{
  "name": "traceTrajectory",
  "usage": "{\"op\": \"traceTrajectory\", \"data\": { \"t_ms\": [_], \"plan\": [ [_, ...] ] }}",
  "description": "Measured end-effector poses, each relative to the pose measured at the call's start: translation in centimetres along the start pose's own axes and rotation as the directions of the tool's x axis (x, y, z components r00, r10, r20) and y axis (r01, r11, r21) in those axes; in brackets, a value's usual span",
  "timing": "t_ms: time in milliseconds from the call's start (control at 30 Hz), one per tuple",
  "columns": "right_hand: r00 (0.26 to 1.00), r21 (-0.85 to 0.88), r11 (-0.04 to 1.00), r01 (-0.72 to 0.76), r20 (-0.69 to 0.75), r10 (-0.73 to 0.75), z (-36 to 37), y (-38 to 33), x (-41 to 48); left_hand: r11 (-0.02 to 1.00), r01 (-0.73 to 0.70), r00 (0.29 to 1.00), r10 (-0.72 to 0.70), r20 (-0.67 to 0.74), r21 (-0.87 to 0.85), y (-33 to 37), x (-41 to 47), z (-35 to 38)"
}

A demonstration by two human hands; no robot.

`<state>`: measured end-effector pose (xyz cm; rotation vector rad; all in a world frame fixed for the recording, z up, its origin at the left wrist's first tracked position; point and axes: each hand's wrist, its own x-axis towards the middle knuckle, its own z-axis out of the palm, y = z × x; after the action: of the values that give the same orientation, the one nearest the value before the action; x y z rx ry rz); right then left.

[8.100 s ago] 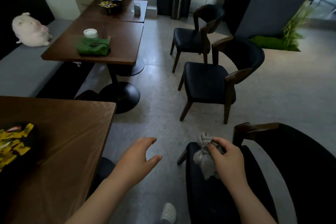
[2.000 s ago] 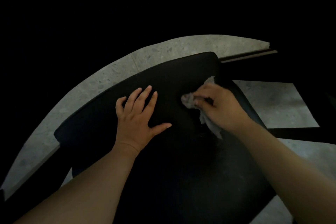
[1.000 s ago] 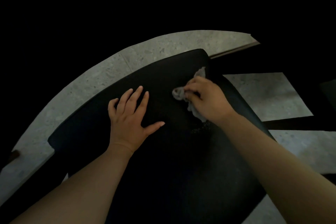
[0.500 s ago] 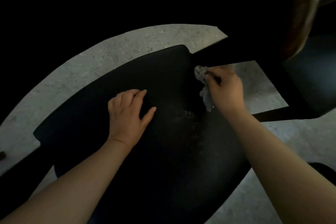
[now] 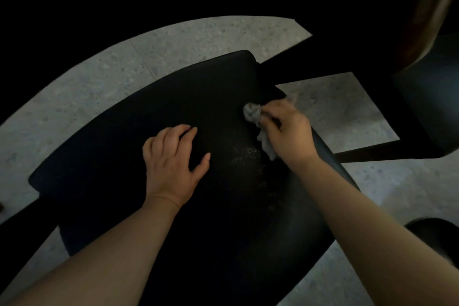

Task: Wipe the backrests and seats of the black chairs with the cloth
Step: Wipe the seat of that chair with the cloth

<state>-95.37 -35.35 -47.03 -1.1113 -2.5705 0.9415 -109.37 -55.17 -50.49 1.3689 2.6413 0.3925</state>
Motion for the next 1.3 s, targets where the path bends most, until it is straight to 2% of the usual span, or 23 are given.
{"op": "traceTrajectory", "data": {
  "t_ms": [67, 133, 233, 300, 400, 467, 533, 600, 667, 733, 800, 900, 1000, 1067, 1133, 1233, 1300],
  "plan": [
    [0.991, 0.017, 0.999, 0.038, 0.126, -0.04, -0.8, -0.2, -2.1, 1.0, 0.001, 1.0, -0.001, 0.01, 0.005, 0.1, 0.0, 0.0],
    [0.989, 0.05, 0.997, 0.052, 0.137, -0.058, -1.8, -0.4, -2.9, 1.0, 0.006, 1.0, -0.006, 0.017, 0.0, 0.1, 0.0, 0.1],
    [0.999, -0.016, 1.0, 0.019, -0.045, -0.02, -2.8, 0.4, -0.5, 1.0, -0.002, 1.0, 0.002, 0.008, 0.001, 0.1, 0.0, 0.3],
    [0.985, -0.047, 0.997, -0.068, -0.159, 0.06, -2.5, 1.8, 2.4, 1.0, -0.012, 1.0, 0.012, -0.003, 0.0, 0.1, -0.1, 0.4],
    [0.948, 0.067, 0.973, -0.221, -0.221, 0.23, -0.6, 2.9, 4.3, 1.0, -0.012, 1.0, 0.012, -0.005, -0.008, 0.0, -0.1, 0.3],
    [0.943, 0.109, 0.969, -0.221, -0.23, 0.241, 0.1, 2.2, 2.9, 1.0, -0.008, 1.0, 0.008, 0.0, -0.01, 0.0, -0.2, 0.3],
    [0.962, 0.096, 0.982, -0.165, -0.205, 0.182, 0.1, 1.6, 0.5, 1.0, -0.008, 1.0, 0.008, 0.004, -0.008, 0.0, -0.1, 0.3],
    [0.985, 0.103, 0.988, -0.118, -0.11, 0.129, -0.2, 1.1, -2.0, 1.0, -0.001, 1.0, 0.001, 0.013, 0.0, 0.0, 0.0, 0.3],
    [0.992, 0.166, 0.978, -0.126, 0.003, 0.127, -0.6, 0.2, -4.1, 1.0, 0.005, 1.0, -0.005, 0.019, 0.002, 0.0, 0.0, 0.4],
    [0.993, 0.206, 0.971, -0.121, 0.042, 0.115, -1.4, -0.5, -5.0, 1.0, 0.007, 1.0, -0.007, 0.017, -0.004, 0.0, 0.0, 0.4],
    [0.991, 0.163, 0.978, -0.127, -0.031, 0.134, -2.2, -0.4, -4.0, 1.0, 0.009, 1.0, -0.009, 0.016, -0.003, 0.1, -0.1, 0.4],
    [0.949, 0.036, 0.979, -0.202, -0.24, 0.205, -2.5, 1.4, 0.1, 1.0, 0.004, 1.0, -0.004, 0.012, -0.007, 0.1, 0.0, 0.5],
    [0.902, 0.067, 0.944, -0.323, -0.279, 0.329, -1.0, 2.3, 2.4, 1.0, -0.012, 1.0, 0.012, -0.007, -0.007, -0.1, -0.1, 0.6],
    [0.898, 0.111, 0.943, -0.314, -0.288, 0.333, -0.3, 1.8, 1.4, 1.0, -0.015, 1.0, 0.015, -0.009, -0.008, -0.1, -0.1, 0.7],
    [0.944, 0.111, 0.967, -0.231, -0.216, 0.251, -0.4, 1.0, -1.2, 1.0, -0.005, 1.0, 0.005, 0.0, -0.005, 0.0, -0.1, 0.7],
    [0.985, 0.14, 0.975, -0.173, 0.034, 0.169, -1.0, -0.6, -5.7, 1.0, -0.002, 1.0, 0.002, 0.005, -0.001, 0.0, -0.1, 0.7],
    [0.986, 0.184, 0.969, -0.166, 0.047, 0.16, -1.2, -1.3, -7.7, 1.0, -0.005, 1.0, 0.005, 0.006, 0.003, 0.0, -0.1, 0.8]
  ]
}}
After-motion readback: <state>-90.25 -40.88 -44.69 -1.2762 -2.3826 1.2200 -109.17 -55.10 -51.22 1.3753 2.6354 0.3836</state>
